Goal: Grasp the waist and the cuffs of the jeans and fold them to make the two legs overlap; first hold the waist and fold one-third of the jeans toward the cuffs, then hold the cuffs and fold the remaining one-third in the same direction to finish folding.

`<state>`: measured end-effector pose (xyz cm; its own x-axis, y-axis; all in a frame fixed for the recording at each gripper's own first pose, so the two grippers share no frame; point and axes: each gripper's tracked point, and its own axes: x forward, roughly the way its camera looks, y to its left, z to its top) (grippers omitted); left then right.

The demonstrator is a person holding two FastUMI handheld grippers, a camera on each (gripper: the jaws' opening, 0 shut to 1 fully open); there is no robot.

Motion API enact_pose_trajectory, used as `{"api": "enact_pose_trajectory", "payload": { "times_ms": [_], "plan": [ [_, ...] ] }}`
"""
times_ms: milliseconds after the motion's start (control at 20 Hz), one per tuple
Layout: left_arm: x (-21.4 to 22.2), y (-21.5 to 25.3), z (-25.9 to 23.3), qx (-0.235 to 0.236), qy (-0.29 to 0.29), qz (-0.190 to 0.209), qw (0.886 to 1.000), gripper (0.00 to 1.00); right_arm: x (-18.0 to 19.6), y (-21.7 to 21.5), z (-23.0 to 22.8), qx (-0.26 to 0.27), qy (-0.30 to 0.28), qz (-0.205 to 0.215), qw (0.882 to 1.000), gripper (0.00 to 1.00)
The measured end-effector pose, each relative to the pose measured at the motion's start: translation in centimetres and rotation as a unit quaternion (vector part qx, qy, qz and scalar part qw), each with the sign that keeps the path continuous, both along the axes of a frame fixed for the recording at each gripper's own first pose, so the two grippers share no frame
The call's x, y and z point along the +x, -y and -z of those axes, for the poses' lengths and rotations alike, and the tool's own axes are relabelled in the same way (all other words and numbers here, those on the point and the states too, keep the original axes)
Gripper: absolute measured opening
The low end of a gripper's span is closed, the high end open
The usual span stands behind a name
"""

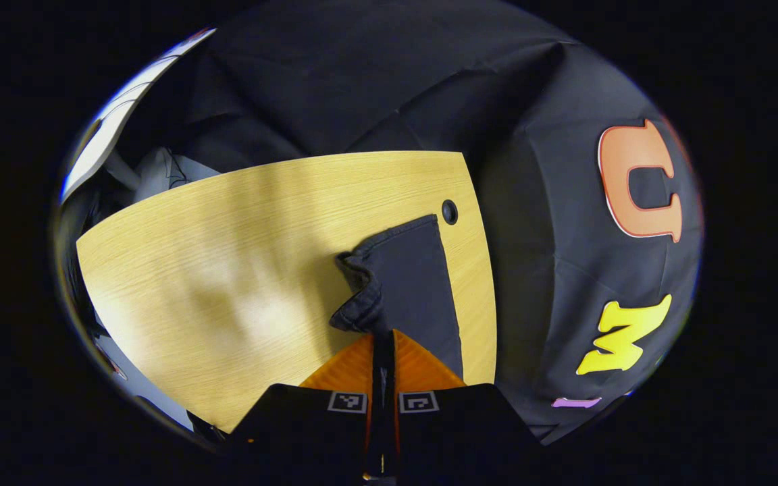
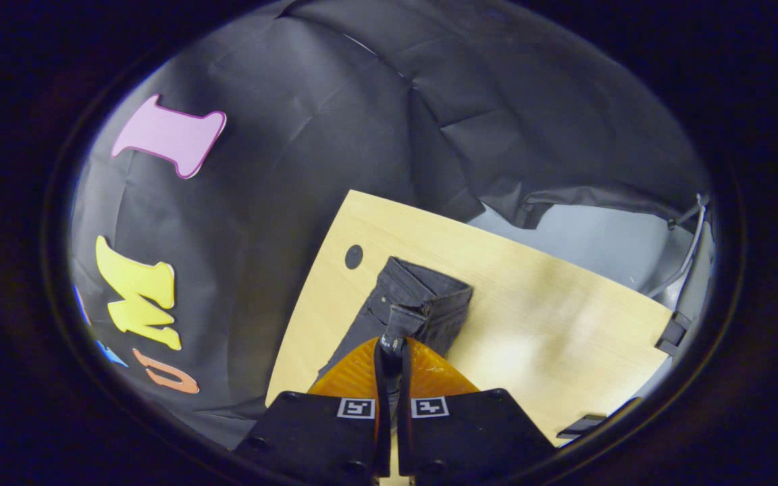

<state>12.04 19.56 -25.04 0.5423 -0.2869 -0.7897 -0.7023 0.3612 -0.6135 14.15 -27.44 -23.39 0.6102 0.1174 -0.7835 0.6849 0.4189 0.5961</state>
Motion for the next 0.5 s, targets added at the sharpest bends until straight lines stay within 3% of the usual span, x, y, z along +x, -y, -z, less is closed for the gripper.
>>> {"api": "enact_pose_trajectory", "payload": {
  "times_ms": [200,250,300,500],
  "plan": [
    [4.9,0.6,0.9,0.007,-0.007,0.031,0.999,0.04,3.9,0.3,0.6,0.001,0.000,0.000,1.000,0.05],
    [6.2,0.8,1.3,0.011,-0.007,0.041,0.999,0.04,5.0,0.5,1.0,-0.001,-0.001,-0.001,1.000,0.09],
    [7.6,0.9,1.5,0.016,-0.006,0.050,0.999,0.04,5.8,0.6,1.3,-0.003,-0.002,-0.002,1.000,0.05],
    [13.3,1.9,2.0,0.042,0.007,0.094,0.995,0.04,9.1,1.0,2.8,-0.010,-0.010,-0.005,1.000,0.05]
  ]
}}
